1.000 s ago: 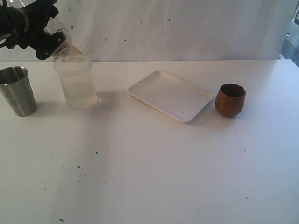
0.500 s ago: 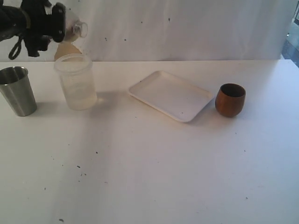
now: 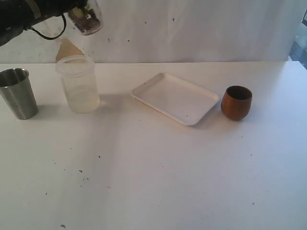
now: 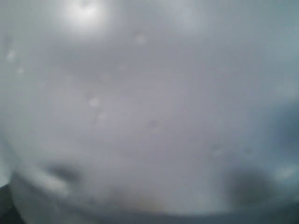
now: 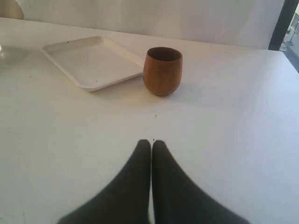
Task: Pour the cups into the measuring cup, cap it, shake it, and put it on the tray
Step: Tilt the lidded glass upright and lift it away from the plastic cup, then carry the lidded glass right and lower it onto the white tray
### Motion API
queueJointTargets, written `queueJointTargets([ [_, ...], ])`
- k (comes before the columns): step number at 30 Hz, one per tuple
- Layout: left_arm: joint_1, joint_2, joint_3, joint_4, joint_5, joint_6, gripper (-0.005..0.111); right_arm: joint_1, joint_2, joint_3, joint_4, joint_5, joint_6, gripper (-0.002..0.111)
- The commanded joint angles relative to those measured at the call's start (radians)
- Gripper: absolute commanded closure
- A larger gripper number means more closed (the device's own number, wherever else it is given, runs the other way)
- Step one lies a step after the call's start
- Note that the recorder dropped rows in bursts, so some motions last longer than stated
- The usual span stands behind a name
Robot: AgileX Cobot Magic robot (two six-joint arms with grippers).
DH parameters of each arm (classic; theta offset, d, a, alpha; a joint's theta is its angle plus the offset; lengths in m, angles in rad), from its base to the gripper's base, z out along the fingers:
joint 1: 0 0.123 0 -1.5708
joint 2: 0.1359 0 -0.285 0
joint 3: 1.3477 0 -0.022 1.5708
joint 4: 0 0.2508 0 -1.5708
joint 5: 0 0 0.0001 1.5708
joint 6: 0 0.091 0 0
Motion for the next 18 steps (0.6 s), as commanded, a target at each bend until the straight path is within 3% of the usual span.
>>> queueJointTargets([
  [1,-0.073,-0.015,0.0,0.249,-0.087,-0.124,0.107,0.002,-0.005,0.001,-0.005,-0.011,0.002,0.107],
  [8,-0.27,0.086,-0.004,0.209,-0.059,0.049,0.107,0.002,-0.005,0.001,-0.005,-0.011,0.002,0.107],
  [12,-0.343,0.157,-0.004,-0.037,-0.026,0.252,0.105,0.002,-0.005,0.001,-0.005,-0.011,0.002,0.107],
  [14,-0.364,0.189,-0.006,-0.15,-0.052,0.393,0.097,0.002,-0.005,0.001,-0.005,-0.011,0.002,0.107],
  [18,-0.385,0.239,-0.046,-0.192,-0.066,0.4,0.068,0.002,-0.005,0.001,-0.005,-0.011,0.002,0.107],
])
